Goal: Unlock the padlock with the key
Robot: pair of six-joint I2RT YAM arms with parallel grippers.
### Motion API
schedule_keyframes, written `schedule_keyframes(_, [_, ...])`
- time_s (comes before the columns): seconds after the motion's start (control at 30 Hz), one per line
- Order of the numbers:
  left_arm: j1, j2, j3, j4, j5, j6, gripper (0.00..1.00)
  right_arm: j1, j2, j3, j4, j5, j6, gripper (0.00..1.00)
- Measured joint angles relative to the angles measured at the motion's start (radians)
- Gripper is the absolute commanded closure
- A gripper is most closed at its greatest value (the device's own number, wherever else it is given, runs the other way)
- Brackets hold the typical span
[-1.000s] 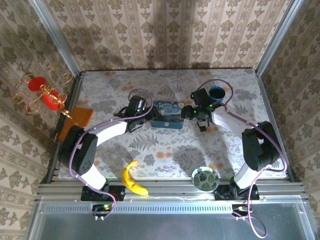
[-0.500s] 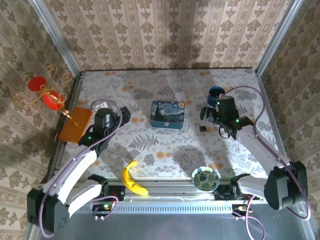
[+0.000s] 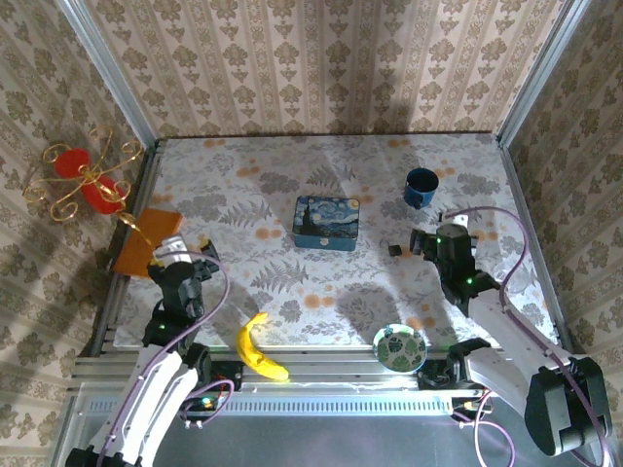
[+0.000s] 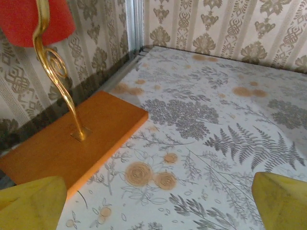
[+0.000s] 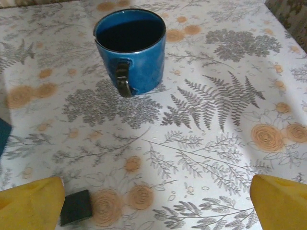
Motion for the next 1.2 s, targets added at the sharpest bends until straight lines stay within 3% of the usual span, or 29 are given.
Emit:
schedule_keyframes(0.17, [0.038, 0.027, -0.093, 0.156, 0.026, 0.124, 0.00, -0.007, -0.014, -0.098, 0.139, 0.026, -0.071, 0.00])
schedule_keyframes(0.33, [0.116, 0.153, -0.121, 0.309, 0.129, 0.193, 0.00, -0.037, -0.021, -0.134, 0.254, 0.027, -0.133, 0.00])
schedule_keyframes(0.6, [0.193, 0.412, -0.122, 0.573, 0.284, 0.239, 0.00, -0.125, 0.031, -0.176, 0.443, -0.026, -0.152, 0.00])
schedule_keyframes(1.2, [0.292, 0.915, -0.100, 1.057, 0.525, 0.271, 0.00, -0.192, 0.239, -0.200, 0.766, -0.134, -0.151, 0.00])
